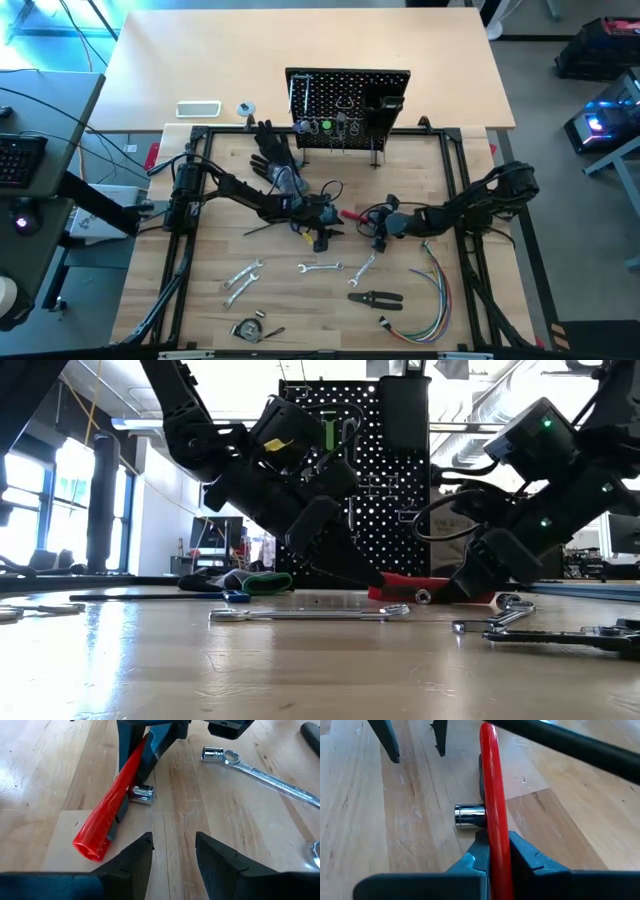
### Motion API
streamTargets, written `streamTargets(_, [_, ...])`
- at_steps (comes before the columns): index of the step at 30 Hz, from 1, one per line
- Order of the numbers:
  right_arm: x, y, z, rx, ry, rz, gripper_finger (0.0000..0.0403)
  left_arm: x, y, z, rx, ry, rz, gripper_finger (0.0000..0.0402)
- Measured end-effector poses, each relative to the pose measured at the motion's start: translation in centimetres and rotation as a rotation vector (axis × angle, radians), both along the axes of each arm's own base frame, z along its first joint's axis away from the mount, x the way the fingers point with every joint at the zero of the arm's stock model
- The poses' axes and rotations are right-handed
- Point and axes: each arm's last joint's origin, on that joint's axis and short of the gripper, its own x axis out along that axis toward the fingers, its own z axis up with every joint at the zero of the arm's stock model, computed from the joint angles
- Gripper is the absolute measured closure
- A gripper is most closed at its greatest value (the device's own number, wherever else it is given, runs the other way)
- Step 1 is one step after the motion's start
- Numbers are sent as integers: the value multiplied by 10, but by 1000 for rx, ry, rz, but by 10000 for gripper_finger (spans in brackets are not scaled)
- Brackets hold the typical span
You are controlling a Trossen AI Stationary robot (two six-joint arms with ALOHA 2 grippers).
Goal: Hang tools onto peg board
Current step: Put the red cutter into the black bin on the pegboard
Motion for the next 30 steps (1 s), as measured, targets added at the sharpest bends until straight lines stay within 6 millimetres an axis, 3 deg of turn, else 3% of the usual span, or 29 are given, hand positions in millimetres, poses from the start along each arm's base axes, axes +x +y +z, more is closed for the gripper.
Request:
streamTargets(6, [3,3,6,26,-38,-2,373,0,0,2,-15,-1,-3,260])
streamTargets(10, [3,10,20,64,-97,55,375,-1,-1,17,-28,-29,-24,260])
streamTargets(22, [-9,24,83,-29,-383,53,375,-27,-1,114,78,-202,-67,260])
streamTargets(30, [-20,29,114,-93,-528,70,375,-53,0,161,115,-276,-55,260])
